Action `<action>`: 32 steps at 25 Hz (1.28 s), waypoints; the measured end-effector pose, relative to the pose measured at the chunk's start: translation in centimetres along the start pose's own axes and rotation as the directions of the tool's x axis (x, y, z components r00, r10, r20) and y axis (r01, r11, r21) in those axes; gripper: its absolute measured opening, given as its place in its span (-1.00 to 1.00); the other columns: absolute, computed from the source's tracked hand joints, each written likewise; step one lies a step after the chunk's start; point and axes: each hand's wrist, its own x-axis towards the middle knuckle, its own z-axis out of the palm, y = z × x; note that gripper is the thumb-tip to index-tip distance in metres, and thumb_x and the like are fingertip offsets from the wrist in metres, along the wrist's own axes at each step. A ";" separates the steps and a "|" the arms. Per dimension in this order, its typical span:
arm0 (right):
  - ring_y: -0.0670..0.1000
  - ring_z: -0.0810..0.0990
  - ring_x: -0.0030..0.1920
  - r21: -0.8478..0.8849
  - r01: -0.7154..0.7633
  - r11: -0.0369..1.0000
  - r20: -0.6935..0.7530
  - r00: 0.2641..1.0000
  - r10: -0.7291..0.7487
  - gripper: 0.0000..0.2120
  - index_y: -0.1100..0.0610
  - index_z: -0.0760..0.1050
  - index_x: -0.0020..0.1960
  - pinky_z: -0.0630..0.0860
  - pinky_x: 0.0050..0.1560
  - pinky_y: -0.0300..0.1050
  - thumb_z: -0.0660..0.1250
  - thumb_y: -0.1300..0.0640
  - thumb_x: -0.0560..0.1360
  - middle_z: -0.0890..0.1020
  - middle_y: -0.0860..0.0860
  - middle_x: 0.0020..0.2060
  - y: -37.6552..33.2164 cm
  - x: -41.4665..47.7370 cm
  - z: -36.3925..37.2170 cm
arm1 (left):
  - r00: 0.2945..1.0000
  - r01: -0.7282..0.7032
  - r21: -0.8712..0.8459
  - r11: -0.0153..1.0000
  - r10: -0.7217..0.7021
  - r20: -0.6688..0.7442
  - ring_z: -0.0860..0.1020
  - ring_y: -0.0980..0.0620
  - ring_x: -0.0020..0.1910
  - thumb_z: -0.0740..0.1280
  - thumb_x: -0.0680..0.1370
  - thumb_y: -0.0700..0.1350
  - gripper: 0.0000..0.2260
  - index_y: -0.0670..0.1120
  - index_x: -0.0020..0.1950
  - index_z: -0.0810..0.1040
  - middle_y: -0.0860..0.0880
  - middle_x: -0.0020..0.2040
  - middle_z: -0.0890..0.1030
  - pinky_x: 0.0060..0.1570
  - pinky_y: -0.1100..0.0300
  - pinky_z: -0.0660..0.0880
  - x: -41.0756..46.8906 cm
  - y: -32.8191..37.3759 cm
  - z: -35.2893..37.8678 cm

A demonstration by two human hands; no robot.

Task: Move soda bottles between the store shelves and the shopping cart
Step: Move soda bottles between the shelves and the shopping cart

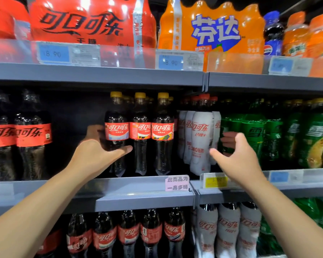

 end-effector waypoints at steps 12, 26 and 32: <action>0.07 0.68 0.06 0.097 -0.076 0.992 0.247 0.968 0.049 -0.63 0.10 0.61 0.18 0.63 0.13 0.10 0.59 0.05 0.42 0.72 0.03 0.06 1.4 4.1 3.0 | 0.998 0.014 0.136 0.991 -0.023 0.062 0.41 0.28 -0.25 0.54 0.21 0.39 -0.26 0.18 0.13 0.17 0.25 -0.15 0.41 -0.37 0.35 0.31 0.0 0.3 0.4; -0.16 0.50 0.26 0.141 0.171 0.975 -0.005 0.985 -0.172 -0.53 0.03 0.46 0.40 0.44 0.28 -0.17 0.45 0.04 0.53 0.55 -0.15 0.27 0.2 -2.1 0.4 | 0.950 -0.204 0.209 0.956 0.245 -0.192 0.45 -0.06 0.00 0.53 0.44 0.12 -0.42 -0.22 0.23 0.41 -0.13 0.07 0.45 0.03 0.16 0.41 -3.6 1.7 -0.3; -0.23 0.52 0.30 0.382 0.267 0.885 0.201 0.911 -0.361 -0.62 -0.07 0.52 0.33 0.46 0.29 -0.32 0.43 0.05 0.52 0.55 -0.26 0.26 -2.8 -7.3 2.8 | 0.877 -0.478 0.032 0.878 0.479 -0.032 0.49 -0.01 0.29 0.33 0.55 0.03 -0.58 -0.14 0.35 0.51 -0.01 0.28 0.53 0.33 0.13 0.39 -8.6 3.3 -0.1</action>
